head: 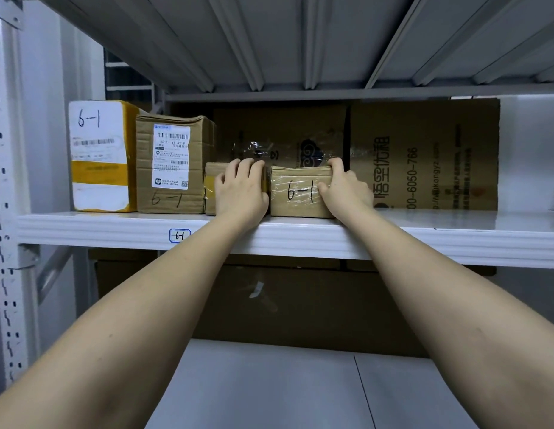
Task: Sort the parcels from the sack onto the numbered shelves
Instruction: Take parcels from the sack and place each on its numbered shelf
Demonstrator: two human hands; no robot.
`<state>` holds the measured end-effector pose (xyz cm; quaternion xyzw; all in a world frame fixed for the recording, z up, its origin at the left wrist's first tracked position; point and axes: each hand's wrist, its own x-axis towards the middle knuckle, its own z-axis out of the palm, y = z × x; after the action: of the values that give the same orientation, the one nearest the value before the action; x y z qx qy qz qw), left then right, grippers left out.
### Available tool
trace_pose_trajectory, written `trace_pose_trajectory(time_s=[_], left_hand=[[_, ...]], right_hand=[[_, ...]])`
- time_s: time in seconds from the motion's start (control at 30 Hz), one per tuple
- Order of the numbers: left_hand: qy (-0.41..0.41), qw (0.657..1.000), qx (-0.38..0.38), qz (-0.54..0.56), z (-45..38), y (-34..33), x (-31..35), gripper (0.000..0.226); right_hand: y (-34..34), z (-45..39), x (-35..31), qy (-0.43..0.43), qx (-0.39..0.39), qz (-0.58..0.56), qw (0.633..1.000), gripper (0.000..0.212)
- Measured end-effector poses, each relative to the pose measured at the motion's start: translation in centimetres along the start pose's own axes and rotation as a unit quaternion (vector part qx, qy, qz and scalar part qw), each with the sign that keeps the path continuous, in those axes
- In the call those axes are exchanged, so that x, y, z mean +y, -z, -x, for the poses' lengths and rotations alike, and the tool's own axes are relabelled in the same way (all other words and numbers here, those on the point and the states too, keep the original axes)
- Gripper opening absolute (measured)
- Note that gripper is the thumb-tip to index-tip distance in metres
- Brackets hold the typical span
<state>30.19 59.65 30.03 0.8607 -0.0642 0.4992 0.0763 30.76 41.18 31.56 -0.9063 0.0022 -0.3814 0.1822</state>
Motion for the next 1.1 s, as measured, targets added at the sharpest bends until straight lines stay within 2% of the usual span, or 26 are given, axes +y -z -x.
trace_pose_trajectory(time_s=[0.5,0.7,0.87,0.97,1.1], left_hand=[[0.000,1.000,-0.015,0.023,0.3,0.1,0.0,0.063],[0.012,0.999,-0.028,0.035,0.6,0.6,0.4,0.066],[-0.050,0.998,0.040,0.009,1.3,1.1,1.4,0.065],[-0.107,0.993,0.044,-0.020,1.5,1.2,2.3,0.063],[-0.168,0.984,0.052,-0.035,2.7,1.7,5.0,0.060]], right_hand=[[-1.1,-1.1,-0.4,-0.014,-0.005,0.021,1.000,0.044],[-0.4,0.0,-0.7,-0.012,-0.009,0.036,0.999,0.055],[0.8,0.7,-0.4,0.016,0.064,0.053,0.996,0.058],[2.0,1.3,-0.2,0.034,0.110,0.036,0.993,0.049],[4.4,3.1,1.0,0.081,0.120,0.058,0.988,0.035]])
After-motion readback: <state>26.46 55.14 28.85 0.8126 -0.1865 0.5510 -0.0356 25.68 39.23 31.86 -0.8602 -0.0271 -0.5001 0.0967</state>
